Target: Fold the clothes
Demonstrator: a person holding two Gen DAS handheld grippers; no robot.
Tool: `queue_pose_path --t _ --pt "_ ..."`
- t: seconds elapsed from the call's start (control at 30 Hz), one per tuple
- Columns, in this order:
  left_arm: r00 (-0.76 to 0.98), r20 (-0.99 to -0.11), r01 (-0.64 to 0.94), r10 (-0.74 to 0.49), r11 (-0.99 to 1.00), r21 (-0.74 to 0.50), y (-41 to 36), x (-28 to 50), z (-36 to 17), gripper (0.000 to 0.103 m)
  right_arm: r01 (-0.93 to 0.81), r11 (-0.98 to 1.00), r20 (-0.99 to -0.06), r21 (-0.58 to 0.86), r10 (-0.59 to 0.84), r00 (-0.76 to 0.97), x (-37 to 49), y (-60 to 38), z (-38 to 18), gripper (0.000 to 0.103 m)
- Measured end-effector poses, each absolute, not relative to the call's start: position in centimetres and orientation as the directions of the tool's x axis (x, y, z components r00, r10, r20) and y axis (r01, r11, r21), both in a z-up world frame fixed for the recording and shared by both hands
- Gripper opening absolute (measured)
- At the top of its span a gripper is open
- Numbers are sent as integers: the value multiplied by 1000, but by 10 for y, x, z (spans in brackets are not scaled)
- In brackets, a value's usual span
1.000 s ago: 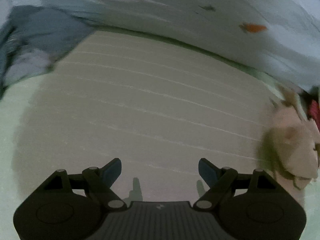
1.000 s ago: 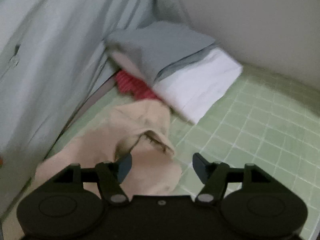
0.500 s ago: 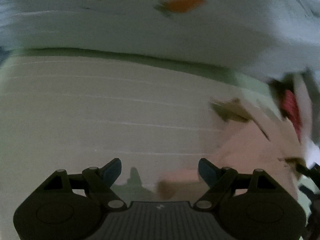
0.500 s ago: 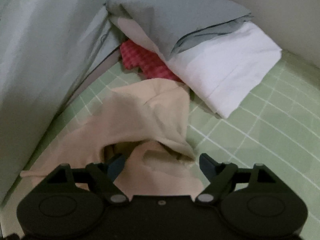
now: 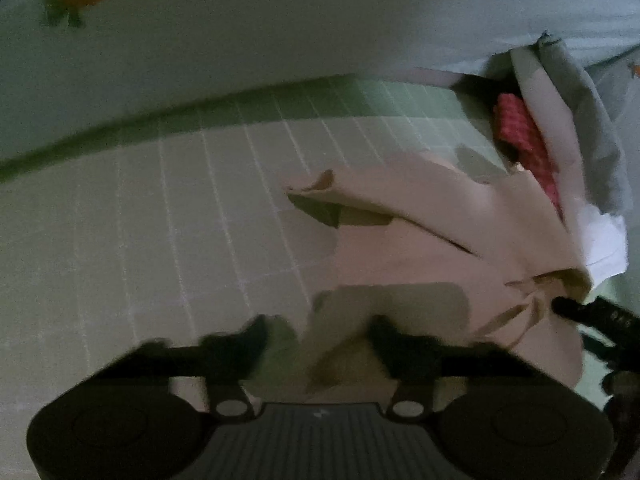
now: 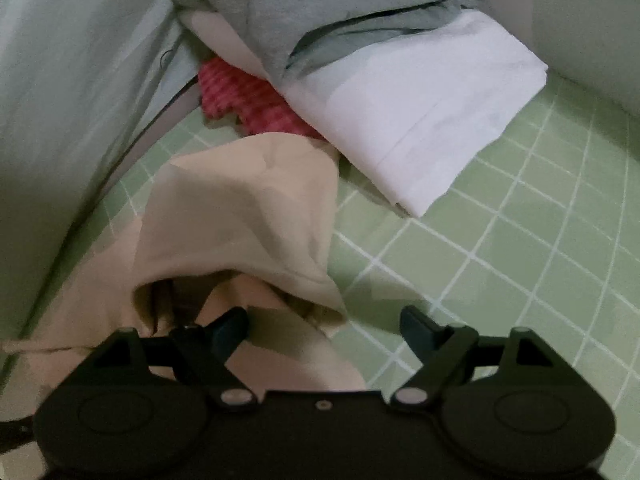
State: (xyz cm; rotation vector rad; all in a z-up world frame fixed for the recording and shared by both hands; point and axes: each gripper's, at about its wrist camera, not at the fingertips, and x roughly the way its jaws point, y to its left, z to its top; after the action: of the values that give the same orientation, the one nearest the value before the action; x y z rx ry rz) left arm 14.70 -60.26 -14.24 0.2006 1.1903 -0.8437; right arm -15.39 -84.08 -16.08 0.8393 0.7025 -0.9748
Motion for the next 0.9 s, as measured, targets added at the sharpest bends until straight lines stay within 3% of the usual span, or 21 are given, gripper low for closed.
queue_pose_path --t 0.07,0.1,0.2,0.27,0.37,0.67,0.9 --pt "84 -881 654 -465 693 -303 -604 144 -147 10 896 329 -814 297 -403 417 -153 -838 -161 83" --pt "80 -881 657 -465 690 -305 -602 142 -148 5 887 343 -809 308 -395 434 -152 -836 -161 82" --pt "91 -887 642 -452 708 -295 -591 138 -147 4 850 398 -791 346 -364 492 -147 -827 -162 69" --pt "103 -892 612 -439 735 -292 -582 138 -146 4 837 418 -787 354 -351 508 -141 -818 -162 46" --pt "113 -901 546 -419 784 -295 -556 141 -143 4 811 448 -784 376 -313 536 -130 -801 -164 33" --pt "237 -928 353 -288 915 -194 -399 122 -130 4 647 657 -788 387 -129 602 -77 -707 -163 27" --pt "258 -947 71 -192 981 -179 -252 61 -134 4 511 834 -775 207 -180 606 -51 -615 -146 28"
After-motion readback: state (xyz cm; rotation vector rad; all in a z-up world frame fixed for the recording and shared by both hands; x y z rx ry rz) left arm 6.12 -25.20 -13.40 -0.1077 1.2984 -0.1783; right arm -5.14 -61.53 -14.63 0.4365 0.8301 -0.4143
